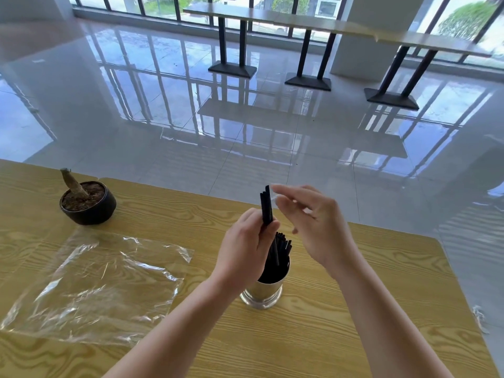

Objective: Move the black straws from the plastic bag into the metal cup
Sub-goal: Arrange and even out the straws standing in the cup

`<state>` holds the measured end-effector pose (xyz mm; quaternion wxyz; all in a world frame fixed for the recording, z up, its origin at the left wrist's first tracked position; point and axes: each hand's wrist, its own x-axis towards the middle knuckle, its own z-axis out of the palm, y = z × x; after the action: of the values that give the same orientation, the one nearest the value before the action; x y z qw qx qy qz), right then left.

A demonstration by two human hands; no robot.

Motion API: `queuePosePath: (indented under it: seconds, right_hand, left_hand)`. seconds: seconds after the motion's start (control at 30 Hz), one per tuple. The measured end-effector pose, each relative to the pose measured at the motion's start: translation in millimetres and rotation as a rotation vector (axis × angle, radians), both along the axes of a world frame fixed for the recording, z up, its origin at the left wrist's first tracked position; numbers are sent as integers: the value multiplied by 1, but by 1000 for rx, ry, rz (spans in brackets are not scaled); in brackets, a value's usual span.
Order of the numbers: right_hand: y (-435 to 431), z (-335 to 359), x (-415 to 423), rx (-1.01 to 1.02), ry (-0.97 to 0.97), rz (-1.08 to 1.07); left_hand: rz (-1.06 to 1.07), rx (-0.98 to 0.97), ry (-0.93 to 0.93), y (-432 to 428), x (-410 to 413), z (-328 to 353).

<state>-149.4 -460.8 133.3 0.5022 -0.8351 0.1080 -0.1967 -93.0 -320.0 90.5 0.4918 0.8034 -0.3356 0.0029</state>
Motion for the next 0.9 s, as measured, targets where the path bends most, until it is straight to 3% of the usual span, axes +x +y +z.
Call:
queuePosePath:
  seconds: [0.23, 0.47, 0.6, 0.77, 0.9]
  right_hand:
    - [5, 12, 19, -28, -93, 19]
    - [-16, 9, 1, 140, -445, -363]
    - [-31, -2, -16, 415, -553, -604]
    - [-12, -40, -20, 916, -372, -588]
    - [12, -65, -21, 923, -180, -546]
  left_hand:
    - [-5, -50, 137, 1, 9, -3]
    - [155, -361, 630, 8, 24, -16]
    - [270, -450, 678, 13, 32, -16]
    - [207, -496, 782, 8, 34, -12]
    - [89, -514, 816, 2, 29, -10]
